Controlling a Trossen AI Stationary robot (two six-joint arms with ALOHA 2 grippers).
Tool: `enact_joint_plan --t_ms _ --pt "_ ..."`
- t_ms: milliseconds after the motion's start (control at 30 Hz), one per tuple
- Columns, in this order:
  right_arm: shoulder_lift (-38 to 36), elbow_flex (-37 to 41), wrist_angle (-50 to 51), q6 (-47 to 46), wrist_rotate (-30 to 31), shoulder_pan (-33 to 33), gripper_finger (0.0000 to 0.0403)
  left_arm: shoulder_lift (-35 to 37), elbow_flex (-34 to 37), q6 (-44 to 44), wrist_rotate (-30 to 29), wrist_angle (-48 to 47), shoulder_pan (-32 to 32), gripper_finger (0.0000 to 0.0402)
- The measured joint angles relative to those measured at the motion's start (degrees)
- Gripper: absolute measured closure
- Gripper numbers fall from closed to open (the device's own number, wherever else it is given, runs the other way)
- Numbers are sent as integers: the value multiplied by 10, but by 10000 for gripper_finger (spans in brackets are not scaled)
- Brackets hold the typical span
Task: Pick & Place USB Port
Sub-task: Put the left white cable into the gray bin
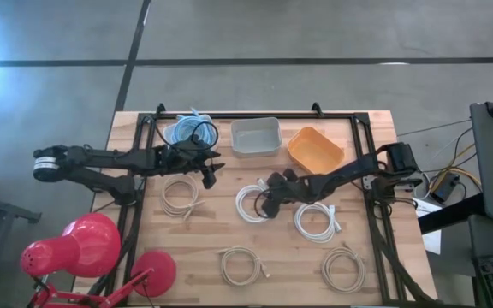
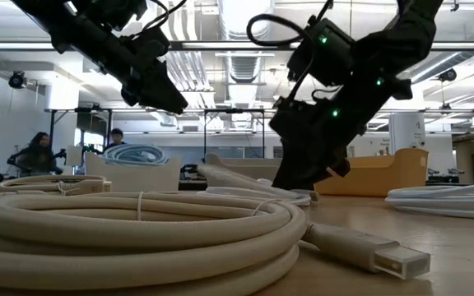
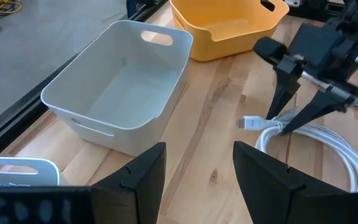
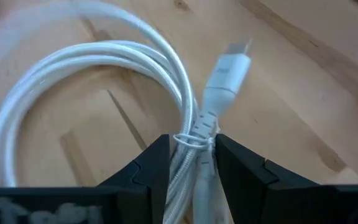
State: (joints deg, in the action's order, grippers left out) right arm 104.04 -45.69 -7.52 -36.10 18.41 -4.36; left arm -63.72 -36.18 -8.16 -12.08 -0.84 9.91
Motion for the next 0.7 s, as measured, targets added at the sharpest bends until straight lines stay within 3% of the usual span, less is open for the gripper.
enact_joint_plan --t_ms 333,600,700 --pt "37 -14 -31 56 0 1 306 0 0 3 0 0 0 206" --pt "10 -38 -7 155 -7 0 340 0 0 5 0 0 0 206" --pt "-12 -61 15 206 19 1 343 0 0 5 0 -1 0 206"
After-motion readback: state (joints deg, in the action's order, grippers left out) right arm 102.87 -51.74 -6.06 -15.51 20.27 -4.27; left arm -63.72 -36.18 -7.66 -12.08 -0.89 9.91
